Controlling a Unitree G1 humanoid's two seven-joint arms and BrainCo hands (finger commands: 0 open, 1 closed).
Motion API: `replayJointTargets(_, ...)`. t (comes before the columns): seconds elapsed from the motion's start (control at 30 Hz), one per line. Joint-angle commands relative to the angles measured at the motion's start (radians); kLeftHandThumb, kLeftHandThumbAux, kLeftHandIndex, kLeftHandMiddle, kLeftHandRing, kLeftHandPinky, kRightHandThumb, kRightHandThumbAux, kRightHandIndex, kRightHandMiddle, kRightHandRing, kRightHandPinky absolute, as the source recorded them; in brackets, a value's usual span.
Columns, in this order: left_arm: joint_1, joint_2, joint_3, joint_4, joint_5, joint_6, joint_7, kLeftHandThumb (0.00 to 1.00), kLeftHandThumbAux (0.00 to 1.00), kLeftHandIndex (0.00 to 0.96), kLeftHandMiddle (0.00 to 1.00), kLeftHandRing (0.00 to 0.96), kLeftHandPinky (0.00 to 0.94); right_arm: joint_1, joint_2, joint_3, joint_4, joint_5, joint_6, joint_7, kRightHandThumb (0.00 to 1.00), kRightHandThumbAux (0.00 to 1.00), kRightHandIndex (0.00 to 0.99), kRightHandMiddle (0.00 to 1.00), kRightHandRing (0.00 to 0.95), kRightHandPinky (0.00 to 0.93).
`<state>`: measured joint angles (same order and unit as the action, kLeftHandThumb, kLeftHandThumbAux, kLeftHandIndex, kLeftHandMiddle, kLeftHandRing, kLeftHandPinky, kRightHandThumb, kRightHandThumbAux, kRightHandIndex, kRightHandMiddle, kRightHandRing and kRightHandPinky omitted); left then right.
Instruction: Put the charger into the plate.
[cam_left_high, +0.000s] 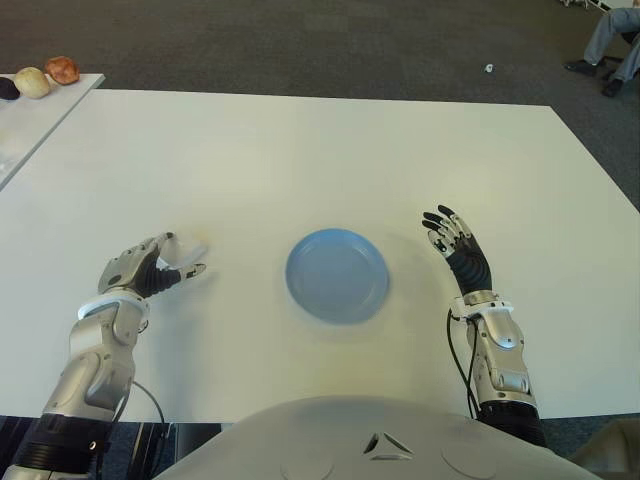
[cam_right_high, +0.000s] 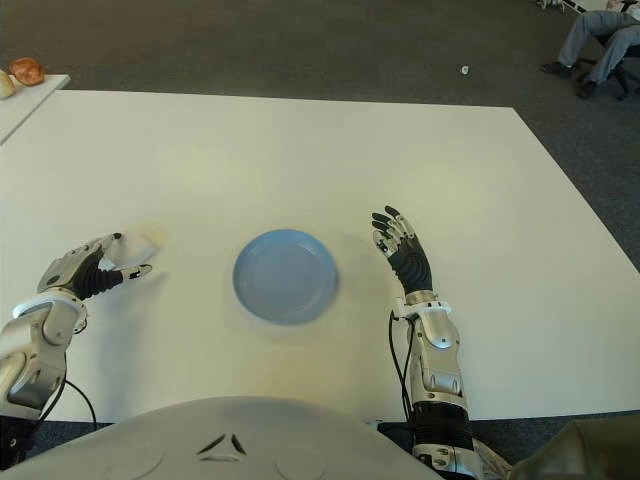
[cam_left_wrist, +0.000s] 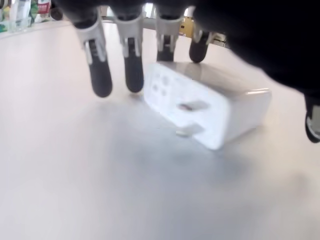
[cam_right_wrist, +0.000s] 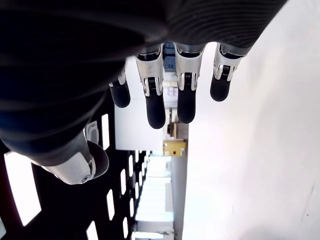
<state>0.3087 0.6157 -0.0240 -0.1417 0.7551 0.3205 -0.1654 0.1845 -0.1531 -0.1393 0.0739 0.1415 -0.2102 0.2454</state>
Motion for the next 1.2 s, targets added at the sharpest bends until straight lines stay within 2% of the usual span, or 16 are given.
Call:
replayJointTargets(0.03, 0.002, 0.009, -0.019, 0.033, -0.024, -0.026, -0.027, 0.196, 0.332, 0.059, 0.193, 0.237, 0.297, 0.006, -0.005, -0.004, 0.002, 0.008, 0.01, 0.002, 0.026, 0.589, 0.098, 0.216, 0.163, 0.097)
replayJointTargets(0.7, -0.003, 0.032, -0.02, 0.057, -0.055, -0.08, -0.029, 0.245, 0.372, 0.077, 0.23, 0.258, 0.273, 0.009, -0.006, -0.006, -0.004, 0.01, 0.017, -0.001, 0.018, 0.594, 0.1, 0.22, 0.166, 0.098)
replayJointTargets(1.2, -0.013, 0.05, -0.013, 0.09, -0.068, -0.136, -0.015, 0.326, 0.34, 0.061, 0.187, 0.207, 0.238, 0.01, -0.003, -0.005, -0.01, 0.013, 0.017, -0.001, 0.018, 0.605, 0.103, 0.224, 0.171, 0.105)
